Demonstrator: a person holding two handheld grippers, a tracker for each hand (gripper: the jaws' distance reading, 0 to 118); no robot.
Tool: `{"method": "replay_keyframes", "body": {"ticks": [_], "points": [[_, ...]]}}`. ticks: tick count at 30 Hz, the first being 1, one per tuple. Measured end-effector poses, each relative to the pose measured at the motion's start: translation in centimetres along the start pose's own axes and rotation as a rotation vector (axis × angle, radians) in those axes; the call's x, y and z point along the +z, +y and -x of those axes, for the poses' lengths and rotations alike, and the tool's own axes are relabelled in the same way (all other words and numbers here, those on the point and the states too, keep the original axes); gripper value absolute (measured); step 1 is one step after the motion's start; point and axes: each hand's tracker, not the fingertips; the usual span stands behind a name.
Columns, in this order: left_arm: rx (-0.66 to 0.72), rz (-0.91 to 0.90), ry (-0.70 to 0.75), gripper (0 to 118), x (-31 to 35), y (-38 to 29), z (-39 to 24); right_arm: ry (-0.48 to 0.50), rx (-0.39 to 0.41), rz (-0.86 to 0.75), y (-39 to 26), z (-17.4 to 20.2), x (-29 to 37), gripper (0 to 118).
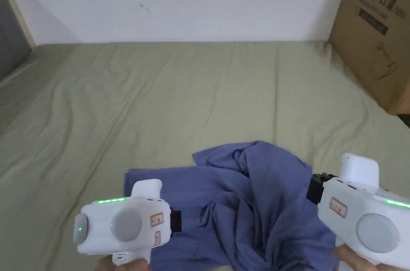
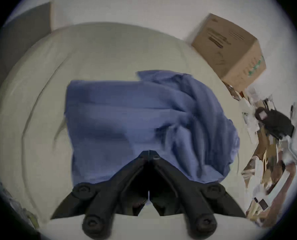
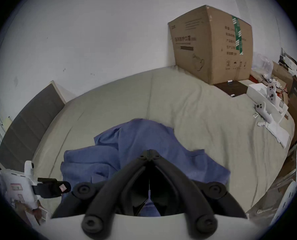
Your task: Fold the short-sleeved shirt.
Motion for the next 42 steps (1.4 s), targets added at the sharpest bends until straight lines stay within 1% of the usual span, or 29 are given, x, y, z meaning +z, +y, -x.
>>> {"method": "replay_keyframes", "body": {"ticks": [5, 6, 7, 8, 9, 10, 12, 15, 16, 17, 19, 20, 21, 22, 24, 26, 27, 29, 30, 31, 32, 33, 34, 35, 36, 37, 39, 41, 42], "points": [[-0.006, -0.044, 0.084, 1, 0.1, 3.8, 2.7, -0.004, 0.029, 0.050, -0.2, 1.2, -2.6, 0], [0.014, -0.059, 0.094, 12, 0.0, 5.3, 3.3, -0.002, 0.027, 0.059, -0.1, 1.3, -3.1, 0], [0.018, -0.061, 0.104, 53, -0.2, 6.8, 3.8, -0.001, 0.026, 0.062, 0.1, 1.4, -3.4, 0], [0.026, -0.070, 0.106, 84, -0.5, 8.5, 4.4, 0.000, 0.025, 0.065, 0.3, 1.5, -3.8, 0], [0.034, -0.100, 0.116, 99, -0.5, 10.0, 4.8, -0.001, 0.028, 0.067, 0.5, 1.6, -4.2, 0], [0.033, -0.113, 0.131, 103, -1.0, 11.3, 5.2, -0.003, 0.032, 0.068, 0.7, 1.7, -4.5, 0], [0.042, -0.079, 0.206, 102, -2.9, 13.8, 6.1, -0.007, 0.039, 0.073, 1.0, 1.8, -5.1, 0], [0.063, 0.003, 0.213, 100, -6.0, 15.3, 7.2, -0.007, 0.039, 0.086, 1.0, 1.6, -6.0, 0], [0.071, 0.038, 0.213, 93, -7.2, 15.2, 7.5, -0.008, 0.039, 0.091, 0.9, 1.5, -6.2, 0], [0.070, 0.080, 0.213, 80, -8.0, 15.0, 7.6, -0.012, 0.039, 0.098, 0.8, 1.4, -6.4, 0], [0.028, 0.175, 0.205, 36, -9.8, 13.5, 7.6, -0.018, 0.034, 0.113, 0.7, 0.9, -6.9, 0], [-0.047, 0.107, 0.265, 30, -9.7, 12.8, 7.2, -0.021, 0.032, 0.120, 0.6, 0.8, -7.1, 0], [-0.079, 0.071, 0.253, 18, -9.3, 12.8, 7.2, -0.026, 0.029, 0.123, 0.6, 0.6, -7.2, 0], [-0.048, 0.077, 0.254, 5, -8.8, 13.0, 7.1, -0.028, 0.026, 0.127, 0.6, 0.3, -7.3, 0], [-0.032, 0.077, 0.242, 5, -8.6, 13.5, 7.1, -0.020, 0.024, 0.139, 0.8, 0.0, -7.8, 0], [-0.082, 0.079, 0.258, 5, -7.9, 13.4, 6.5, -0.012, 0.024, 0.144, 1.4, -0.1, -8.0, 0], [-0.084, 0.059, 0.265, 5, -7.5, 13.4, 6.0, 0.001, 0.025, 0.146, 1.8, -1.5, -9.4, 0], [-0.092, 0.054, 0.263, 5, -7.0, 13.7, 5.6, 0.033, 0.023, 0.146, 3.4, -1.9, -10.5, 0], [-0.102, 0.044, 0.265, 5, -6.7, 13.8, 5.4, 0.060, 0.026, 0.155, 4.6, -2.1, -11.4, 5], [-0.113, 0.036, 0.266, 5, -6.3, 14.0, 5.1, 0.085, 0.051, 0.171, 5.9, -0.9, -11.5, 42], [-0.117, 0.029, 0.262, 5, -6.0, 14.1, 4.9, 0.091, 0.068, 0.180, 7.0, -0.7, -12.7, 74], [-0.111, 0.017, 0.254, 5, -5.6, 14.4, 5.1, 0.079, 0.117, 0.222, 8.3, -0.3, -14.3, 83], [-0.105, 0.007, 0.248, 5, -5.2, 14.5, 5.0, 0.087, 0.151, 0.240, 9.3, 0.2, -15.6, 84], [-0.102, 0.001, 0.244, 5, -5.0, 14.7, 4.9, 0.101, 0.153, 0.214, 10.5, 0.6, -17.0, 84], [-0.100, -0.005, 0.239, 5, -4.8, 14.8, 4.9, 0.095, 0.162, 0.244, 11.4, 0.9, -18.6, 84], [-0.101, -0.006, 0.235, 5, -4.7, 14.9, 5.0, 0.079, 0.154, 0.272, 12.2, 1.3, -20.2, 84], [-0.097, -0.006, 0.227, 5, -4.7, 15.1, 5.2, 0.108, 0.134, 0.338, 13.1, 2.1, -23.2, 84], [-0.085, -0.004, 0.217, 5, -4.9, 15.3, 5.6, 0.126, 0.152, 0.408, 13.1, 3.1, -25.7, 84], [-0.080, -0.001, 0.214, 5, -5.0, 15.3, 5.7, 0.119, 0.186, 0.423, 12.9, 3.8, -26.6, 84]]}}
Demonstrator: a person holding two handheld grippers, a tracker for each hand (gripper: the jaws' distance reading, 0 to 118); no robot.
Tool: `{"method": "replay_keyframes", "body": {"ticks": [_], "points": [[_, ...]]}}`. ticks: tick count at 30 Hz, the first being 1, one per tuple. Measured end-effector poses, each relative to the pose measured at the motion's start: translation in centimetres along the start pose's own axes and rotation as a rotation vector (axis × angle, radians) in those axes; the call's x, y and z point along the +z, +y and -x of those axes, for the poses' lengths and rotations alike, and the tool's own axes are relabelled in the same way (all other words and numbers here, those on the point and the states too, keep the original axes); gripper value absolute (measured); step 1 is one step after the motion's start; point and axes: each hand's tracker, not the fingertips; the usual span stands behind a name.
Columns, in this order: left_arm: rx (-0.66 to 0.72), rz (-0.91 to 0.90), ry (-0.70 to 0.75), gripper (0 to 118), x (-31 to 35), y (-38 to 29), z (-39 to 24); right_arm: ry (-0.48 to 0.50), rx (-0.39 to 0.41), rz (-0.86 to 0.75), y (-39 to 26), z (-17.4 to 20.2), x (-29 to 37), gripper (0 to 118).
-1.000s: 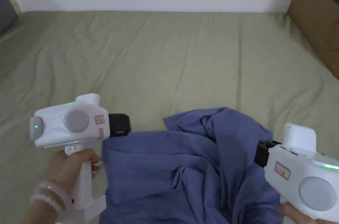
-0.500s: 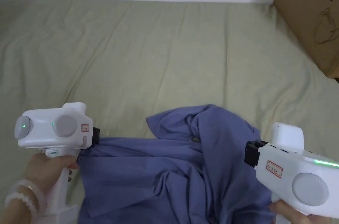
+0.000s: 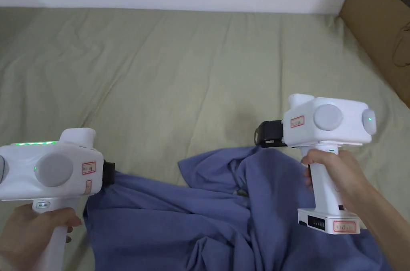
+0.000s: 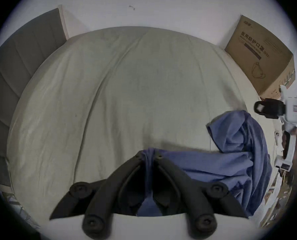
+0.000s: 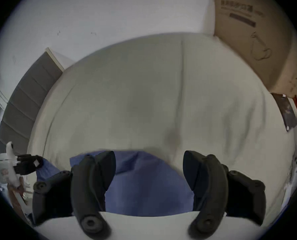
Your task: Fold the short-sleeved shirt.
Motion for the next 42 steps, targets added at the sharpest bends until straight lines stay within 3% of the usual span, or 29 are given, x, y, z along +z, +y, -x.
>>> {"method": "replay_keyframes", "body": {"ticks": [3, 4, 5, 7, 8, 9, 11, 16, 31, 38, 42], "points": [[-0.009, 0.011, 0.003, 5, -0.6, 0.0, 0.2, -0.059, 0.160, 0.059, 0.3, 1.8, -2.7, 82], [-0.013, 0.015, 0.005, 5, -0.7, -0.1, 0.2, -0.089, 0.175, 0.082, 0.2, 1.9, -3.8, 69], [-0.018, 0.016, 0.005, 5, -0.9, -0.1, 0.2, -0.105, 0.176, 0.120, 0.0, 1.6, -4.7, 44], [-0.020, 0.026, 0.008, 5, -1.1, -0.2, 0.2, -0.088, 0.133, 0.080, -0.4, 1.2, -4.5, 25], [-0.021, 0.027, 0.010, 5, -1.2, -0.2, 0.2, -0.056, 0.101, 0.073, -0.2, 1.2, -3.7, 7], [-0.018, 0.032, 0.011, 5, -1.1, -0.2, 0.2, -0.072, 0.103, 0.063, -0.3, 0.7, -3.2, 2], [-0.013, 0.031, 0.011, 5, -0.9, 0.0, 0.2, -0.028, 0.073, 0.062, -0.3, 0.4, -2.5, 2], [-0.021, -0.014, 0.004, 5, 2.6, 0.5, 0.1, -0.031, 0.006, -0.044, 0.0, -0.1, 2.8, 2], [-0.060, -0.361, 0.116, 5, 22.4, 1.8, 1.6, -0.112, -0.139, -0.504, -2.2, -6.3, 31.1, 2], [-0.074, -0.490, 0.133, 5, 28.0, 3.5, 1.0, -0.103, -0.191, -0.585, -2.7, -7.7, 37.1, 2], [-0.092, -0.550, 0.165, 5, 29.7, 6.2, 0.2, -0.116, -0.179, -0.628, -0.9, -7.3, 39.0, 2]]}}
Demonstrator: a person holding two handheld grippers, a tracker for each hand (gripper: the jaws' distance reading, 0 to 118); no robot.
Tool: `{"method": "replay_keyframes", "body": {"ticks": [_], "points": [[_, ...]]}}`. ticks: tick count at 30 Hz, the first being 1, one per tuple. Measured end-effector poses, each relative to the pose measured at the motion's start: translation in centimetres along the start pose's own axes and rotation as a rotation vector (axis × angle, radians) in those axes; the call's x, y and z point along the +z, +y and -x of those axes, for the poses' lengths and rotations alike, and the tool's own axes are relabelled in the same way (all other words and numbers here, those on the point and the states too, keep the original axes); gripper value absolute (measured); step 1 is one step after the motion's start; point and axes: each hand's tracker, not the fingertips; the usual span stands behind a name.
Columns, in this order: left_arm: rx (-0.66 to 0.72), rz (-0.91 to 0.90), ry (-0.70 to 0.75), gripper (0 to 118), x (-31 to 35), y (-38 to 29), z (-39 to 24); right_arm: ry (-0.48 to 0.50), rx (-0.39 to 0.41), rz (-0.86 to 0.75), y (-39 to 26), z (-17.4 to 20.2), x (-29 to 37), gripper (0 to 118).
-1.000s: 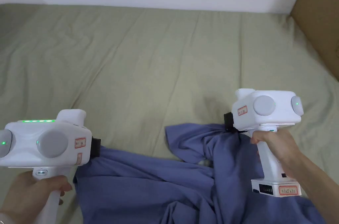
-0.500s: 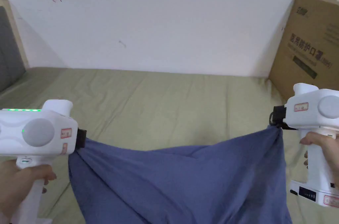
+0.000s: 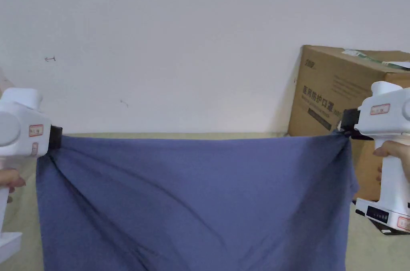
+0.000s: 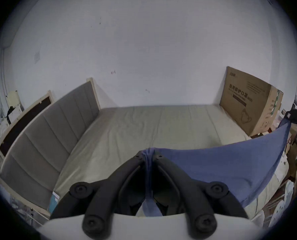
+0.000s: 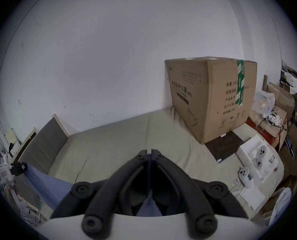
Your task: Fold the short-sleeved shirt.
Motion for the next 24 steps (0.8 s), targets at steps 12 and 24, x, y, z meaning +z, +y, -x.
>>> {"method": "replay_keyframes", "body": {"ticks": [12, 24], "points": [[0.009, -0.111, 0.068, 5, -5.5, 12.0, 0.3, -0.004, -0.042, -0.083, 10.6, 4.7, -5.8, 2], [0.085, -0.310, 0.122, 5, -10.7, 25.0, 0.5, 0.021, -0.050, -0.284, 22.9, 9.9, -8.3, 2]]}}
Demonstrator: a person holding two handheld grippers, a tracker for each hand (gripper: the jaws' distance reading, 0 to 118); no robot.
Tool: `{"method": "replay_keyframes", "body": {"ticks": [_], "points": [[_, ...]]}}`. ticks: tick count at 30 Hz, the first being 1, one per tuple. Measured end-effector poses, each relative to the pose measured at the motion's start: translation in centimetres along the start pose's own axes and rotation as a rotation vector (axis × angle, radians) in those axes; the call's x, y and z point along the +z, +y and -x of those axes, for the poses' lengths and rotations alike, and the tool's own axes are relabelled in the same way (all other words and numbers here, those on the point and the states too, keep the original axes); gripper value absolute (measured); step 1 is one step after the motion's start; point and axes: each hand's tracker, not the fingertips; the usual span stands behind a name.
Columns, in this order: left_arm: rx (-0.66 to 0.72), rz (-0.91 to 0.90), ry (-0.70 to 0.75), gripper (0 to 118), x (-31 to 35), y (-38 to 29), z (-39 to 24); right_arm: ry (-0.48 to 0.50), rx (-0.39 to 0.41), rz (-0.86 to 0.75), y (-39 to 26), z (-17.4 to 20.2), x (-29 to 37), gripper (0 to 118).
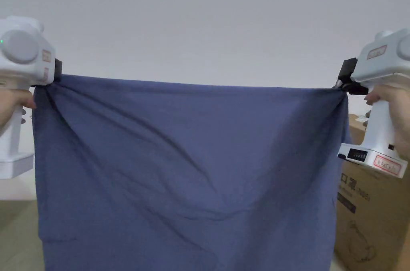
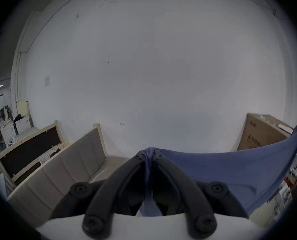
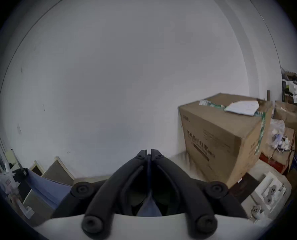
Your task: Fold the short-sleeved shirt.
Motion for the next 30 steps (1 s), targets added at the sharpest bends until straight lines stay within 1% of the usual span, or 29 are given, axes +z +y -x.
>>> {"method": "replay_keyframes", "body": {"ticks": [1, 4, 8, 10, 12, 14, 17, 20, 21, 23, 24, 25, 27, 29, 30], "points": [[-0.011, -0.016, -0.005, 5, -0.3, 0.5, -0.1, -0.013, 0.024, -0.021, 0.4, 0.4, 0.1, 2], [-0.036, -0.021, 0.011, 5, -1.5, 0.2, -0.8, -0.009, 0.026, -0.015, 0.5, 0.7, -0.3, 2], [-0.051, 0.016, 0.022, 5, -4.6, -4.5, -1.4, -0.042, 0.084, 0.049, -3.1, 0.3, -2.5, 2], [-0.062, 0.093, 0.017, 5, -7.0, -8.6, -1.8, -0.065, 0.113, 0.127, -6.2, -0.4, -4.8, 2], [-0.079, 0.171, 0.025, 5, -9.4, -12.8, -2.4, -0.079, 0.118, 0.205, -9.7, -1.3, -7.4, 2], [-0.114, 0.249, 0.034, 5, -11.8, -17.9, -3.4, -0.108, 0.116, 0.284, -14.1, -2.4, -10.1, 2], [-0.174, 0.379, 0.045, 5, -14.4, -26.0, -4.7, -0.158, 0.145, 0.426, -21.7, -4.2, -14.1, 2], [-0.149, 0.522, 0.024, 5, -16.1, -33.6, -5.3, -0.177, 0.143, 0.582, -29.6, -6.4, -16.9, 2], [-0.128, 0.570, 0.021, 5, -16.2, -36.0, -5.3, -0.185, 0.111, 0.625, -32.1, -7.3, -17.4, 2], [-0.146, 0.635, 0.014, 5, -16.2, -40.1, -5.4, -0.194, 0.078, 0.703, -36.4, -8.7, -17.7, 2], [-0.173, 0.664, 0.011, 5, -16.0, -41.8, -5.4, -0.206, 0.082, 0.729, -38.3, -9.3, -17.5, 2], [-0.194, 0.683, 0.007, 5, -16.2, -43.7, -5.0, -0.199, 0.103, 0.755, -40.0, -9.7, -17.2, 2], [-0.194, 0.703, 0.009, 5, -15.5, -45.5, -4.4, -0.217, 0.146, 0.793, -42.5, -10.3, -15.9, 2], [-0.172, 0.703, 0.009, 5, -13.8, -46.3, -3.4, -0.218, 0.128, 0.820, -44.0, -11.3, -14.4, 2], [-0.150, 0.712, 0.004, 5, -13.0, -46.3, -2.7, -0.218, 0.101, 0.815, -44.4, -12.1, -13.6, 2]]}}
